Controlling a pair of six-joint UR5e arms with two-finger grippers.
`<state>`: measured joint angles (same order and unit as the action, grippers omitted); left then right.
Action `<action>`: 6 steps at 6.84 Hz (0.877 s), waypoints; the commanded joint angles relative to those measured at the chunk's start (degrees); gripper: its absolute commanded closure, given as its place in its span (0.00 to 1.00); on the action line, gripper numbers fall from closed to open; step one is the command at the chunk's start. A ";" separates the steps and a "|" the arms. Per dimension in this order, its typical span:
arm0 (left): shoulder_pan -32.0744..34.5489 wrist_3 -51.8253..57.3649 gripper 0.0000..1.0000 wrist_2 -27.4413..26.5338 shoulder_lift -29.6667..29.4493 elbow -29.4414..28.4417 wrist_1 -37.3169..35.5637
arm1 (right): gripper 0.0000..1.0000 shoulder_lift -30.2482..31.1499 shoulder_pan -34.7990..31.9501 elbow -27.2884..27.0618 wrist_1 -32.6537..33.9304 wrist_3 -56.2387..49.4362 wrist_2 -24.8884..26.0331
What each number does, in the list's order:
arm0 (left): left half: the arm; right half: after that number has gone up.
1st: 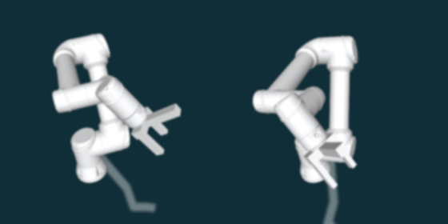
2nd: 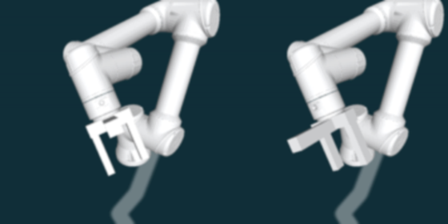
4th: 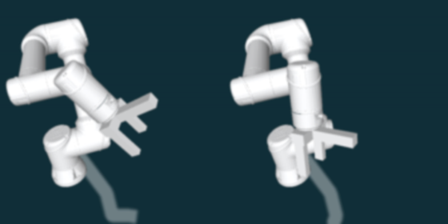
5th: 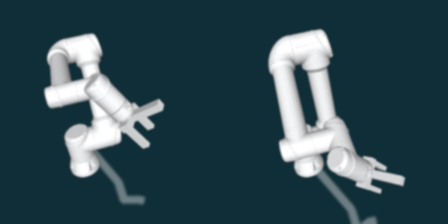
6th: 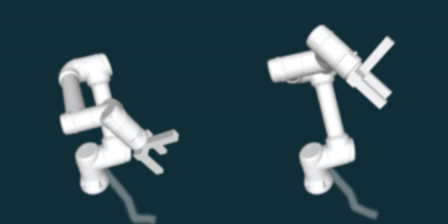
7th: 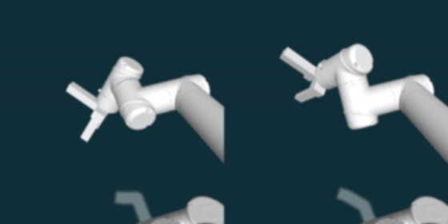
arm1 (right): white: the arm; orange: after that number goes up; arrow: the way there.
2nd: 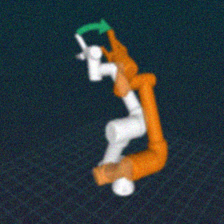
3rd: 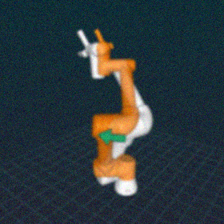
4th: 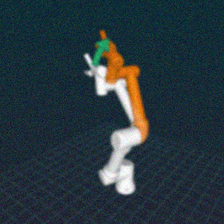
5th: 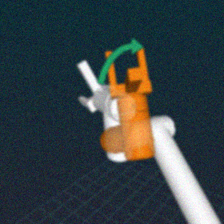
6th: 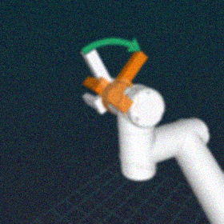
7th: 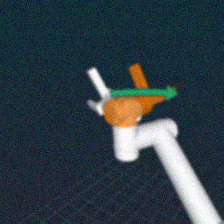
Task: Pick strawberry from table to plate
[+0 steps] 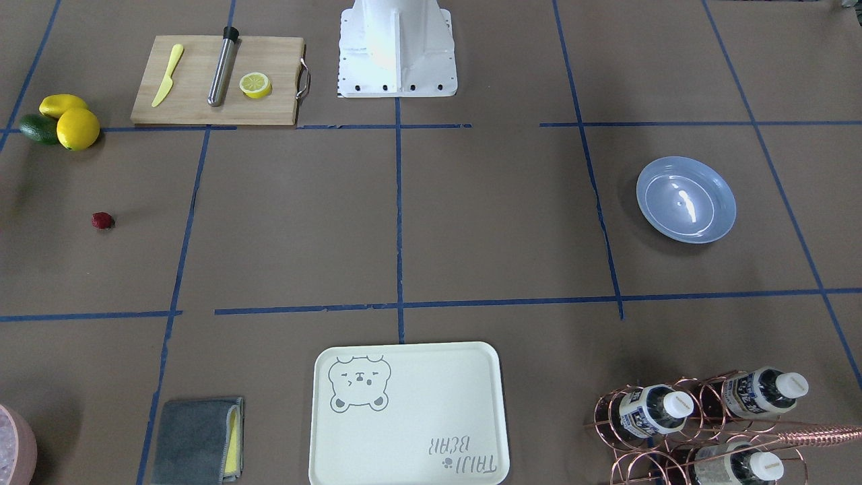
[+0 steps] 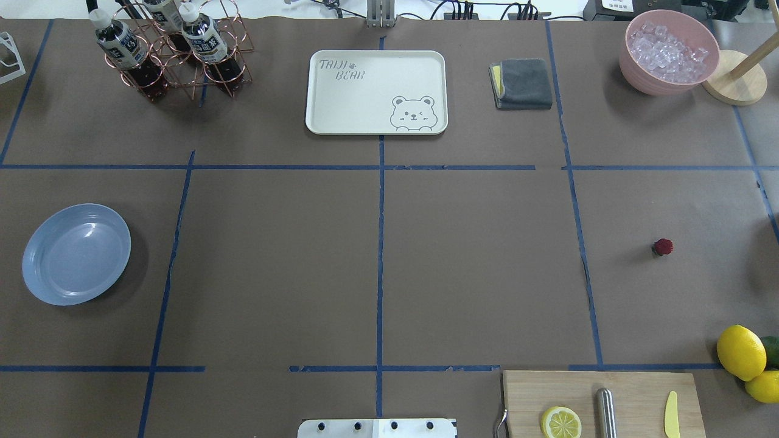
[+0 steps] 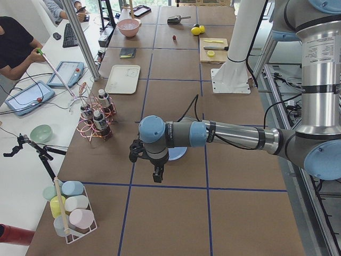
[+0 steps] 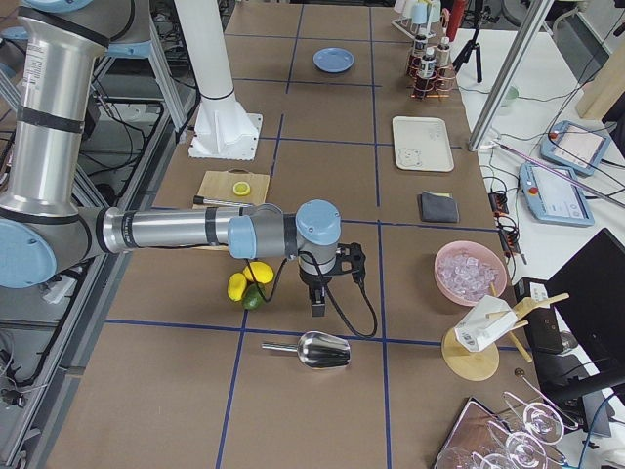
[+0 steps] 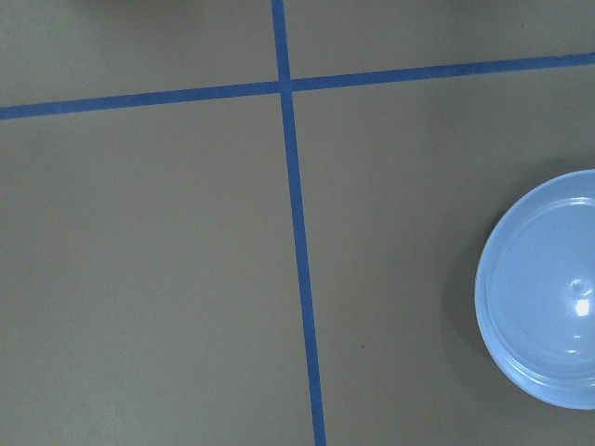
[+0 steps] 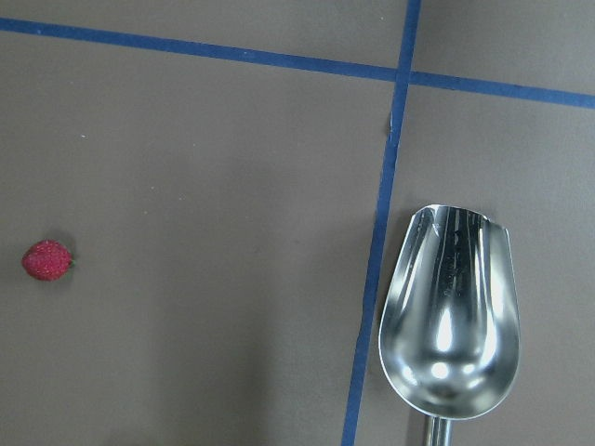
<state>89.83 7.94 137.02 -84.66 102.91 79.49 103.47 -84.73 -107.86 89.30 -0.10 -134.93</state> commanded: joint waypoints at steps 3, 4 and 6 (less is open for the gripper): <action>1.31 0.67 0.00 -0.17 -0.15 1.68 -0.83 | 0.00 -0.02 0.00 0.11 0.08 0.19 -0.07; 1.14 0.67 0.00 -0.17 -0.85 1.07 -0.83 | 0.00 -0.11 0.00 0.11 0.08 0.10 -0.16; 0.96 0.59 0.00 -0.09 -1.12 1.85 -0.83 | 0.00 -0.02 0.00 0.28 0.08 0.10 -1.03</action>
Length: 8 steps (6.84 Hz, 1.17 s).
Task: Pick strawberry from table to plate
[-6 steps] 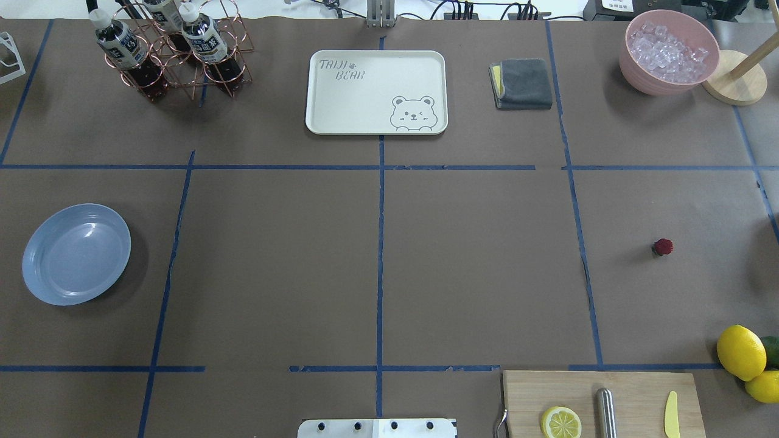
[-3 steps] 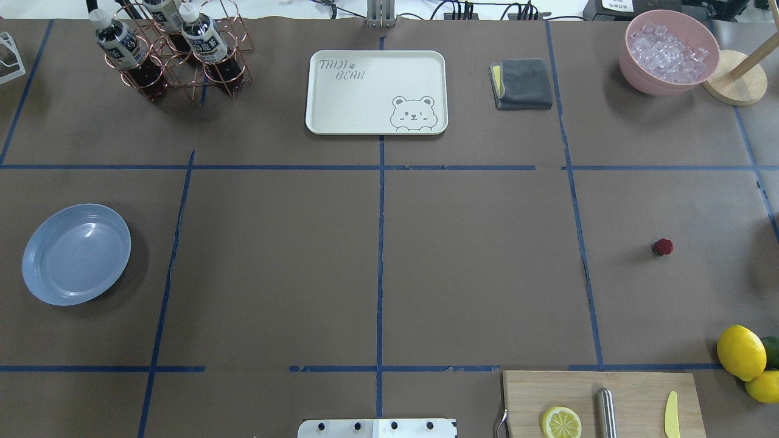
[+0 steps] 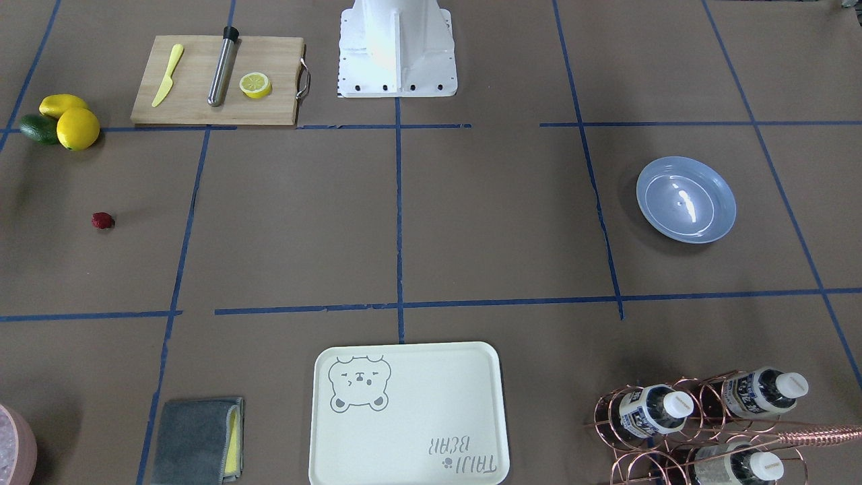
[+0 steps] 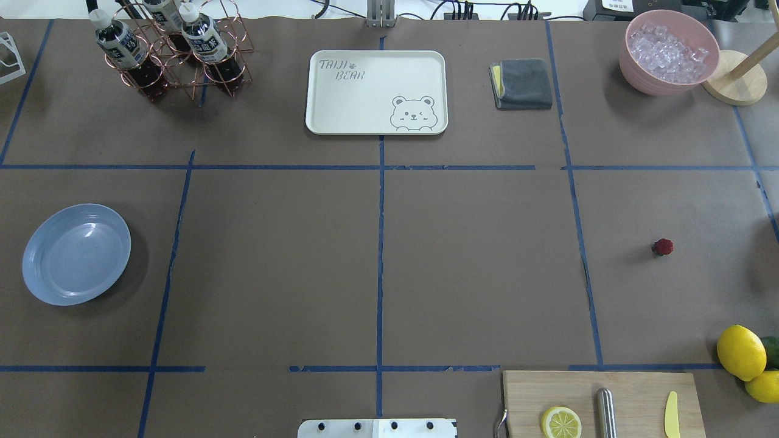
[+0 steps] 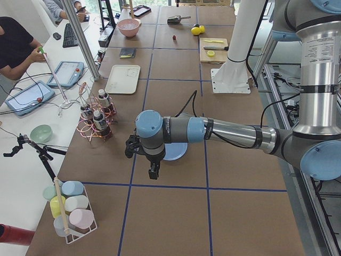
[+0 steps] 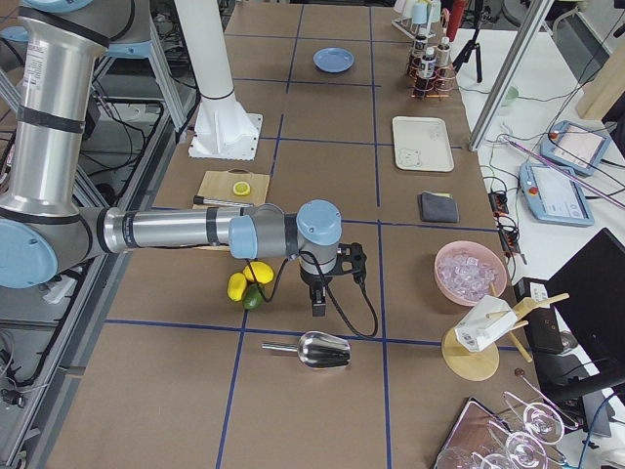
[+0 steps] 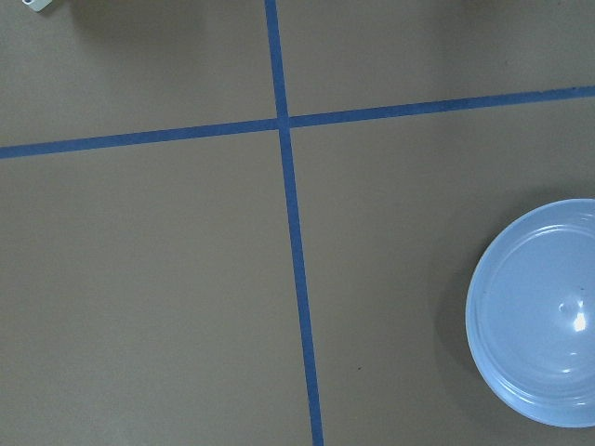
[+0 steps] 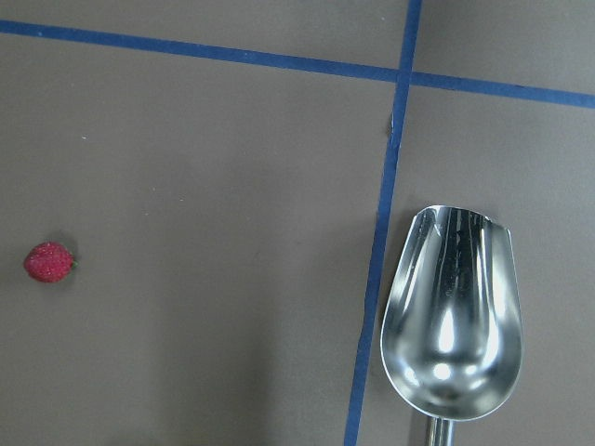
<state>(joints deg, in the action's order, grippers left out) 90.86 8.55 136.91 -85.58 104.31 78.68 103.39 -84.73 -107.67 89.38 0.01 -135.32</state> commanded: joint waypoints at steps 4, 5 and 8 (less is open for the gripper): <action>-1.20 0.14 0.00 -4.11 0.06 0.66 5.74 | 0.00 0.23 0.00 -0.08 -0.09 -0.10 -3.63; -2.86 0.15 0.00 -2.19 0.50 -1.11 11.36 | 0.00 0.15 0.00 -0.08 -0.09 -0.10 -3.72; -15.34 -3.78 0.00 4.07 0.33 -7.51 21.65 | 0.00 0.06 0.09 -0.17 -0.18 -0.18 -3.72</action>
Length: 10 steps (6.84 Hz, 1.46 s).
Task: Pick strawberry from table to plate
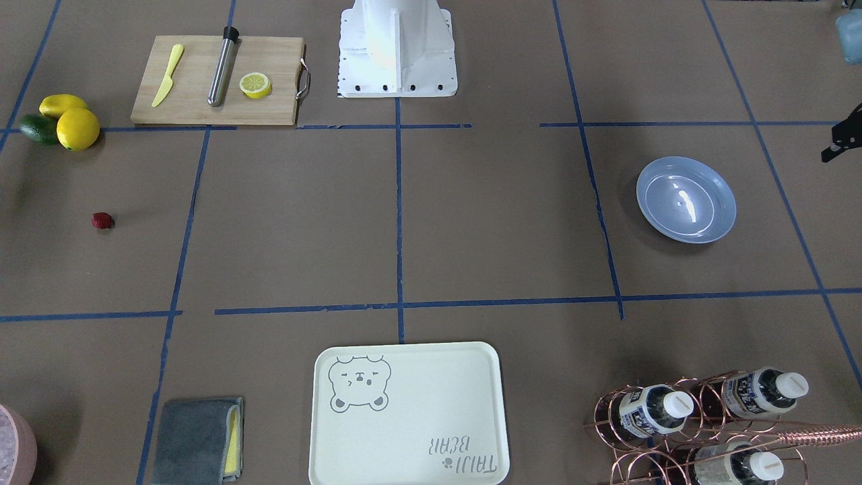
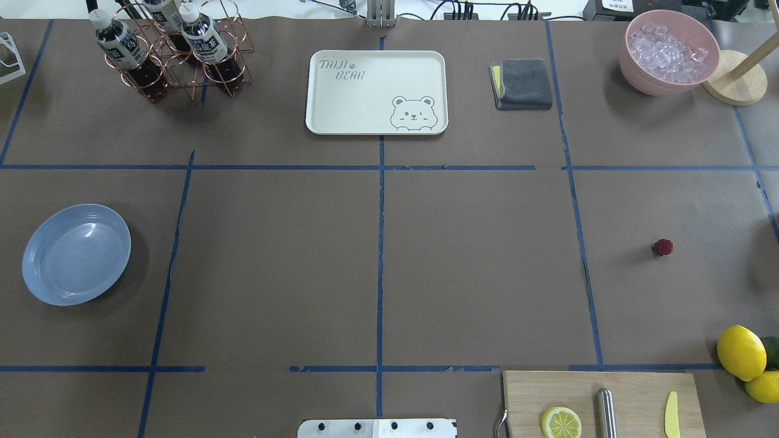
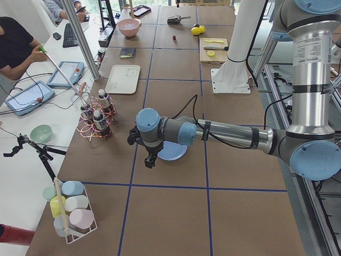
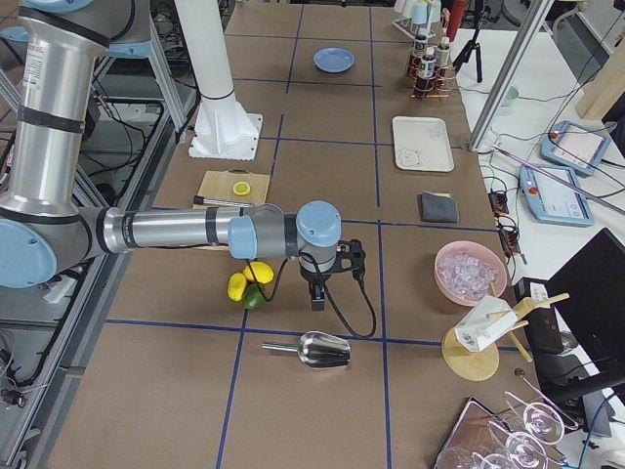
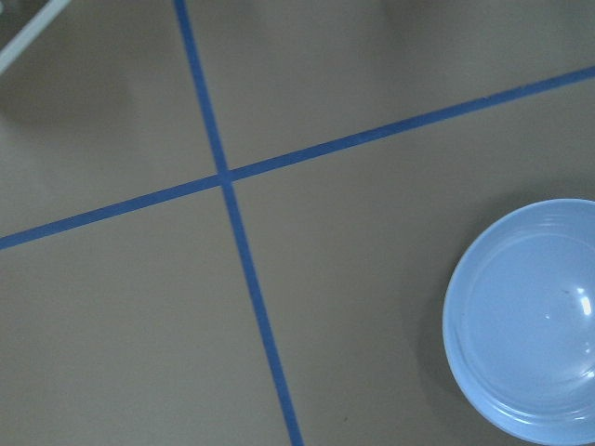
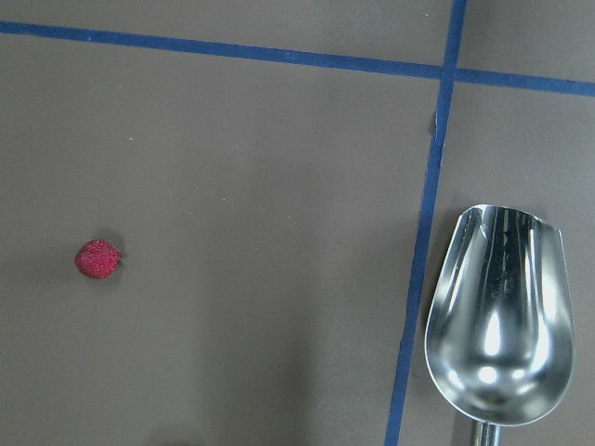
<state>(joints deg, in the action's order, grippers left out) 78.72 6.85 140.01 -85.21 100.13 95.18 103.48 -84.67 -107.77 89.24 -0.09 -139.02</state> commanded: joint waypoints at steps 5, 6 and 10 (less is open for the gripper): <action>-13.13 -15.98 0.03 0.62 -2.67 -14.78 20.13 | 0.00 0.05 0.21 0.45 -3.46 0.09 -0.81; -13.67 -15.99 0.04 0.53 -3.20 -15.39 20.14 | 0.00 0.05 0.21 0.45 -3.46 0.09 -0.81; -16.75 -16.43 0.13 0.53 -5.31 -17.06 20.14 | 0.00 0.05 0.29 0.63 -3.46 0.44 -0.90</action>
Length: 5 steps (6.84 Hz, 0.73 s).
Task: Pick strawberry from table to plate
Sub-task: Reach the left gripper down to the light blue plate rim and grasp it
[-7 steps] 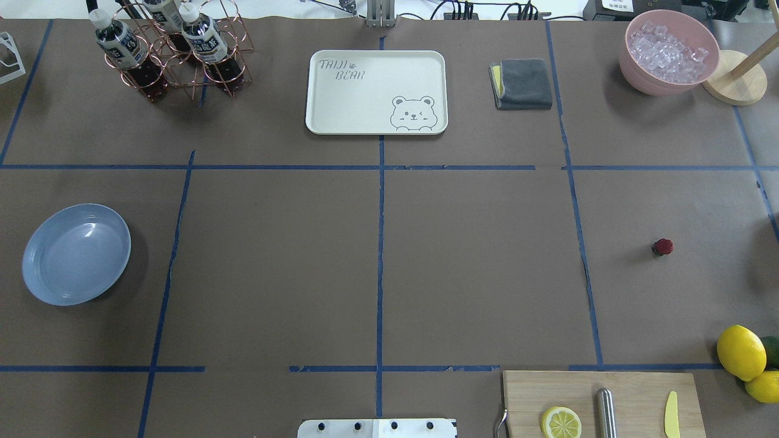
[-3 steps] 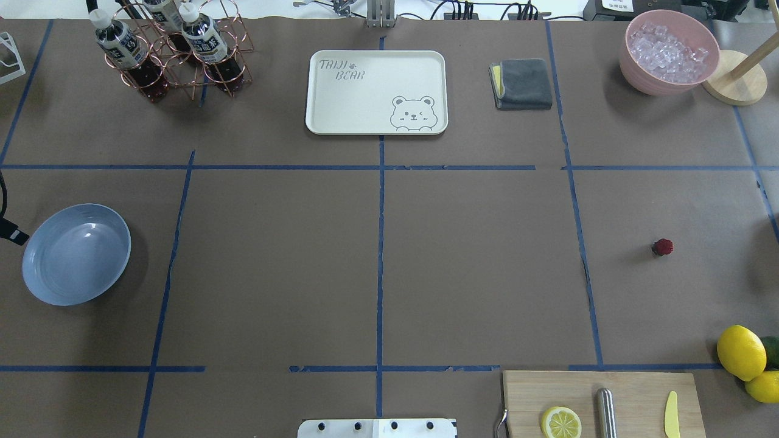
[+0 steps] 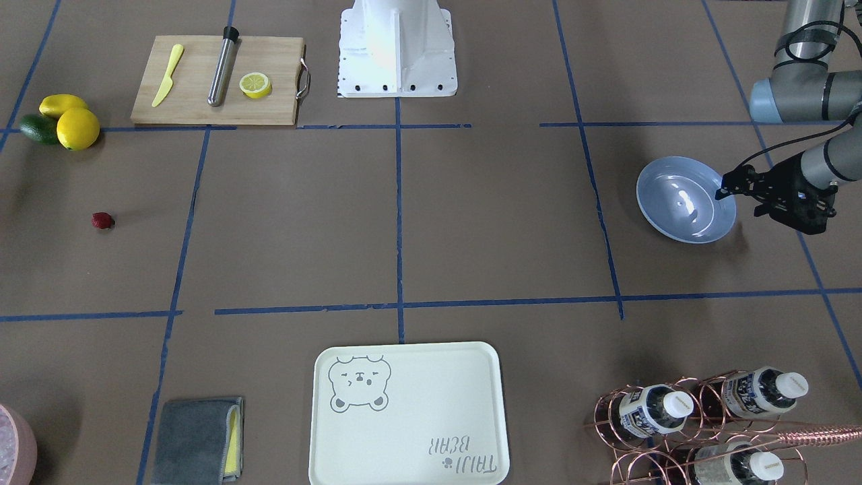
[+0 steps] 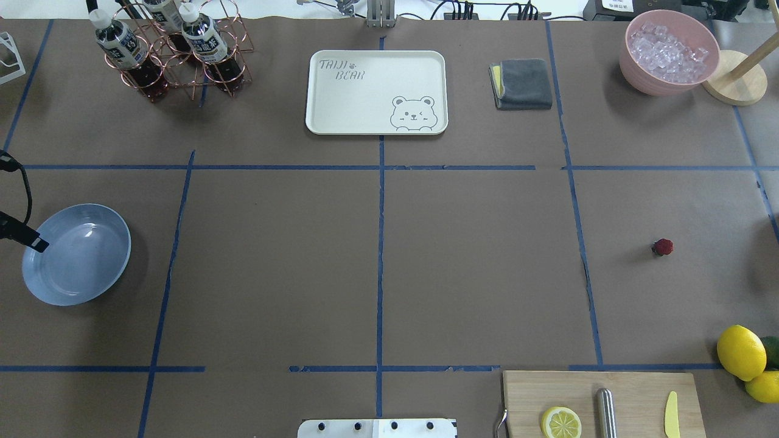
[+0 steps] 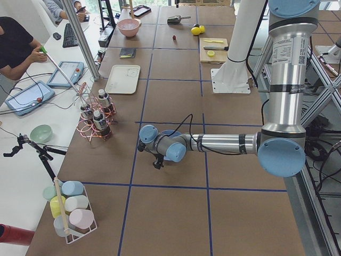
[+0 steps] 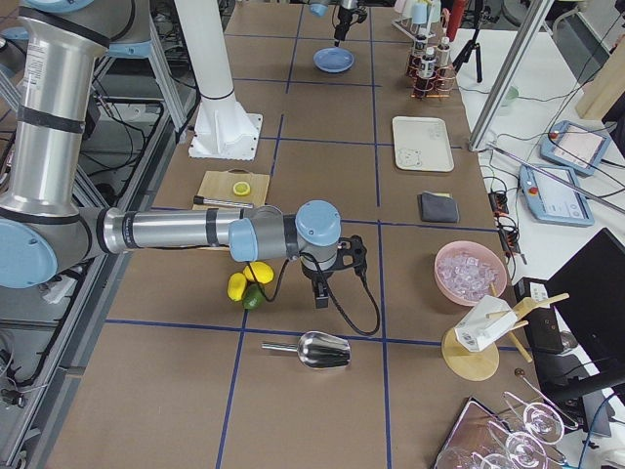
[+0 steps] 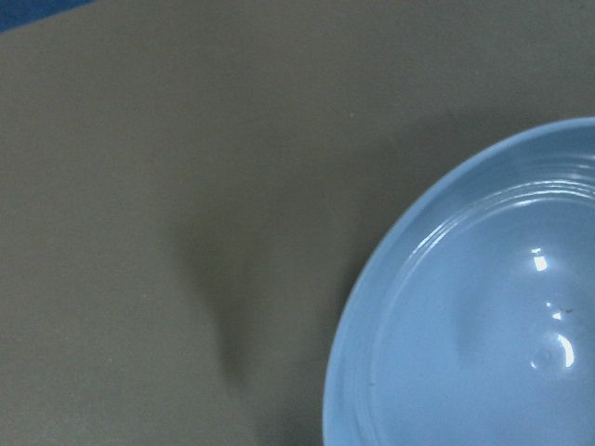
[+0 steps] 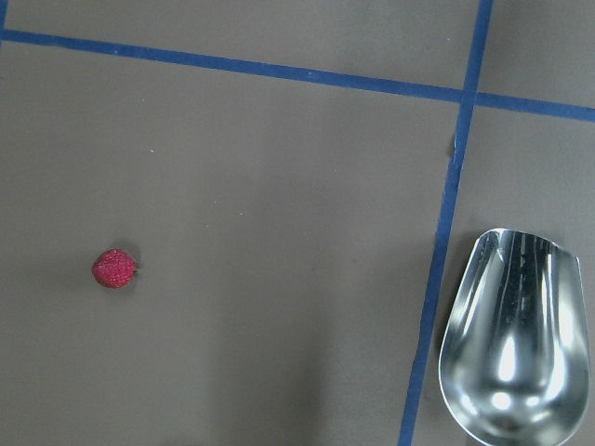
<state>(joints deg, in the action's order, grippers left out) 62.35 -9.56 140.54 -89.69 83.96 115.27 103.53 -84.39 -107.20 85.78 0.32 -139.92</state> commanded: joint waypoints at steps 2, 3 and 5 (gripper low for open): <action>-0.83 -0.63 0.66 -0.09 -1.01 -1.17 -0.30 | 0.00 0.00 0.02 0.15 0.00 -0.05 0.00; -1.09 -0.81 0.96 -0.52 -1.10 -1.17 -0.31 | 0.00 0.00 0.10 0.15 -0.09 -0.05 0.00; -1.62 -3.86 1.00 -1.06 -1.10 0.83 -0.31 | 0.00 0.00 0.01 0.06 -0.09 -0.05 -0.70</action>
<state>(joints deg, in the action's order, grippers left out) 60.94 -11.27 139.70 -90.77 83.33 114.97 103.53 -84.35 -107.10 85.70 0.27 -140.25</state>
